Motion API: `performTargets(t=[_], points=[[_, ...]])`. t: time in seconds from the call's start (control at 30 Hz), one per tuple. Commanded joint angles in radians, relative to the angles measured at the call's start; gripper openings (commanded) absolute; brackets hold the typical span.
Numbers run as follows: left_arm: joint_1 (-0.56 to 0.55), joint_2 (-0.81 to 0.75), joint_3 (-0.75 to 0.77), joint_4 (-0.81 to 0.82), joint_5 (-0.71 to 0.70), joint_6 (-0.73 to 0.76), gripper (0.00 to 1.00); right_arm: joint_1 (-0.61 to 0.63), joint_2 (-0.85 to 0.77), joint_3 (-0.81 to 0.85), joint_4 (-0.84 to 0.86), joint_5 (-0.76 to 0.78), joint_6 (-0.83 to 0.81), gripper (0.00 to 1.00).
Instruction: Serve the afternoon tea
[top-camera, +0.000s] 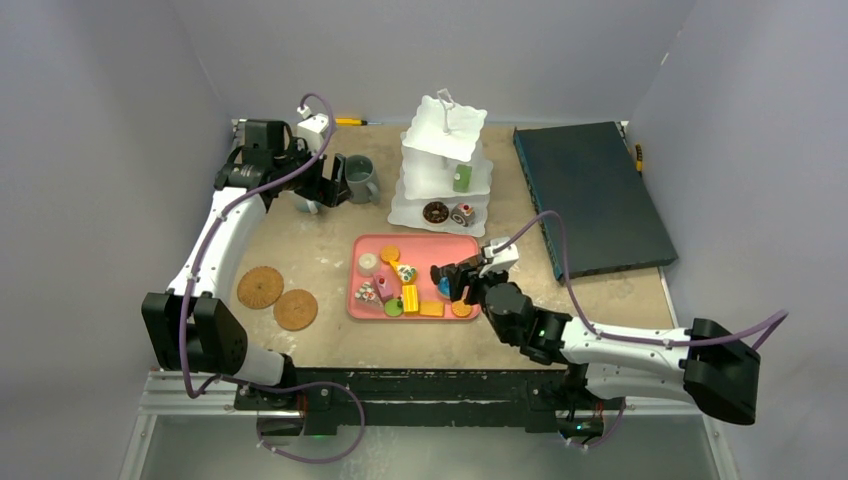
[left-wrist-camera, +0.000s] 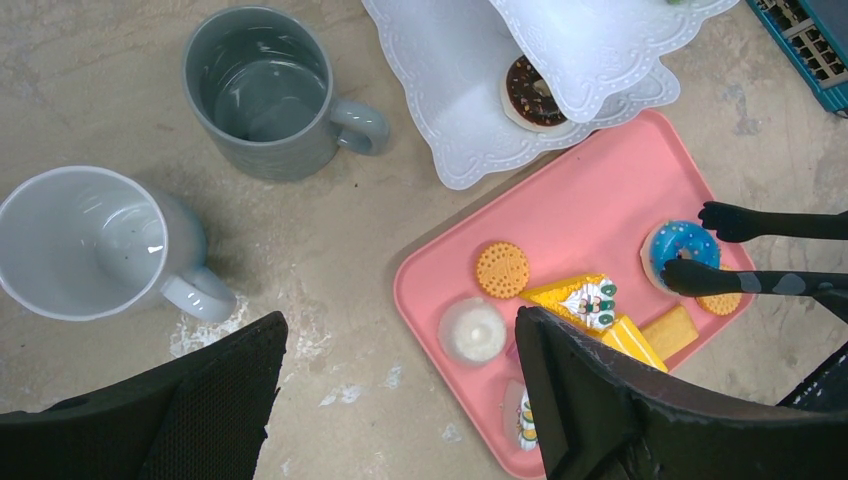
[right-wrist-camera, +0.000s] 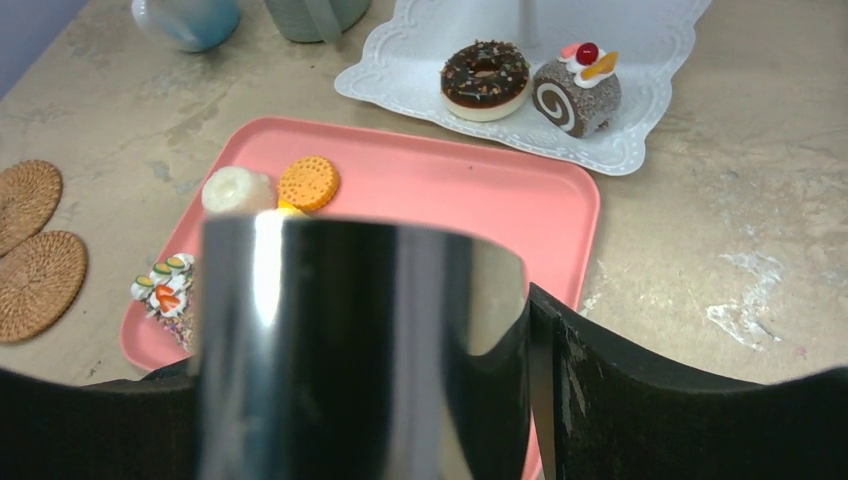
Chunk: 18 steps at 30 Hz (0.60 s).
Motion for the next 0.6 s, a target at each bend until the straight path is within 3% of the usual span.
performTargets(t=[0.0,0.57], points=[[0.008,-0.035,0.040,0.009,0.006,0.002,0.84,0.019,-0.022,0.009,-0.033,0.094,0.050,0.67],[0.007,-0.033,0.055,-0.001,-0.001,0.008,0.84,0.067,0.065,0.016,-0.019,0.097,0.060,0.67]])
